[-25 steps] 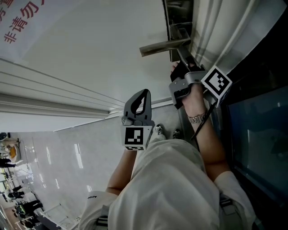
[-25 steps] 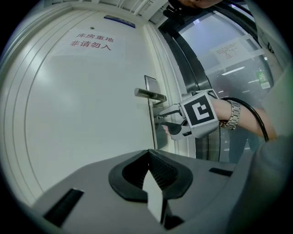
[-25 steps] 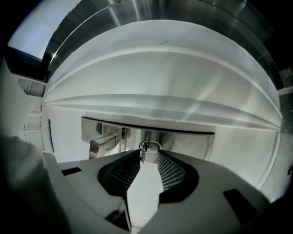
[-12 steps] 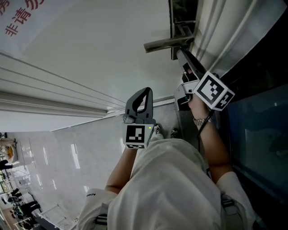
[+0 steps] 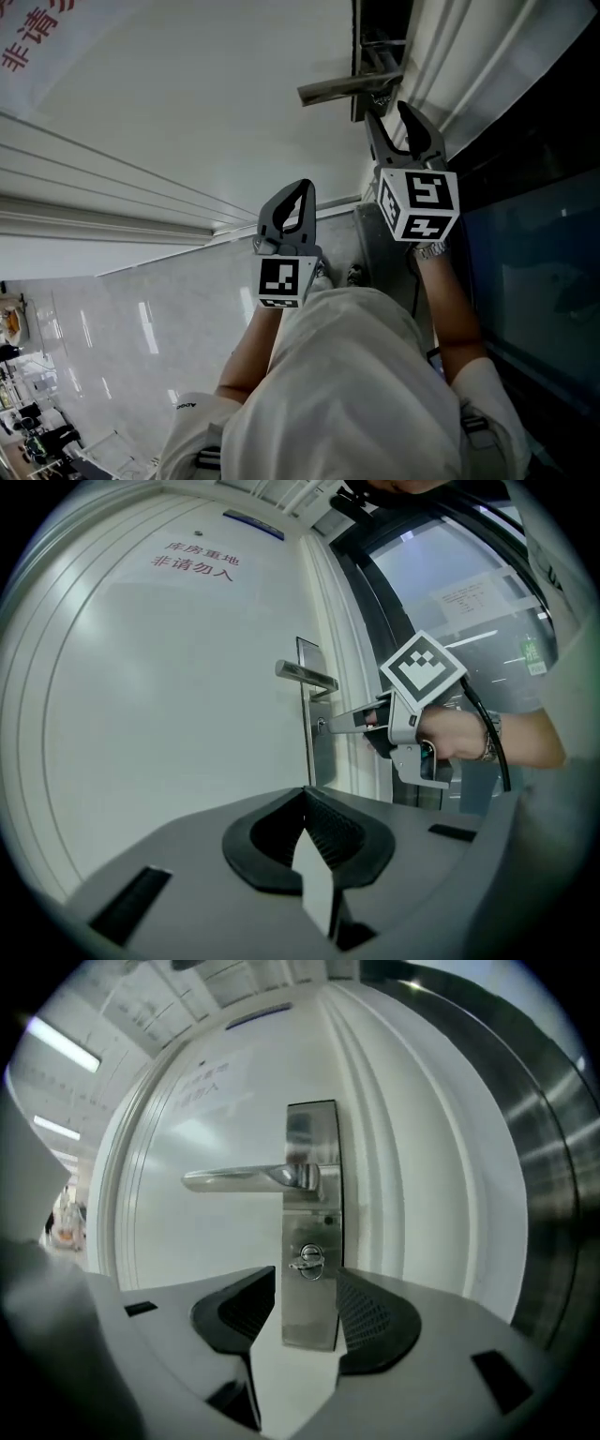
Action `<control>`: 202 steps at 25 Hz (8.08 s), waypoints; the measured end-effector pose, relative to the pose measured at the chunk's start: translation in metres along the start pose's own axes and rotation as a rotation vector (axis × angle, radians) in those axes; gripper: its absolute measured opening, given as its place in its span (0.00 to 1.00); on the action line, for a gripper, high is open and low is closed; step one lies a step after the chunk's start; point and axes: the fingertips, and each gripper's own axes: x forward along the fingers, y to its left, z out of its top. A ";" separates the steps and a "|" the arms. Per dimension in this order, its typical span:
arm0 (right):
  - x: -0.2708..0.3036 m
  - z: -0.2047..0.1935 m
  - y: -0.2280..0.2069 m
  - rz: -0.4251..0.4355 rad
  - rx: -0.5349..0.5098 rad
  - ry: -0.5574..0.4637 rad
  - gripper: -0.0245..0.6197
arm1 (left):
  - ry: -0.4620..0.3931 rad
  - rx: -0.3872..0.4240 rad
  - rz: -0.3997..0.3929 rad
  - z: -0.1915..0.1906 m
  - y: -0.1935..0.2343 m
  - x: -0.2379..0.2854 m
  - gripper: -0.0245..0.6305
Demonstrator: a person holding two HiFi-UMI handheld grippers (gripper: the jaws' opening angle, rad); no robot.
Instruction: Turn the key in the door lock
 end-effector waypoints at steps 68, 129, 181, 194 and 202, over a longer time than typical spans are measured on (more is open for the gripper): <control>0.024 0.005 -0.008 0.023 0.394 0.025 0.06 | 0.008 -0.018 0.005 -0.006 0.018 0.013 0.05; -0.009 -0.080 0.031 0.199 0.891 0.165 0.09 | 0.016 -0.019 0.027 -0.010 0.012 -0.001 0.05; -0.079 -0.113 0.136 0.398 0.103 0.020 0.04 | 0.043 -0.098 0.133 -0.077 0.037 -0.075 0.05; -0.089 -0.119 0.126 0.333 0.123 0.042 0.04 | 0.034 -0.095 0.102 -0.074 0.032 -0.075 0.05; -0.092 -0.117 0.125 0.320 0.124 0.030 0.04 | 0.033 -0.104 0.092 -0.075 0.024 -0.076 0.05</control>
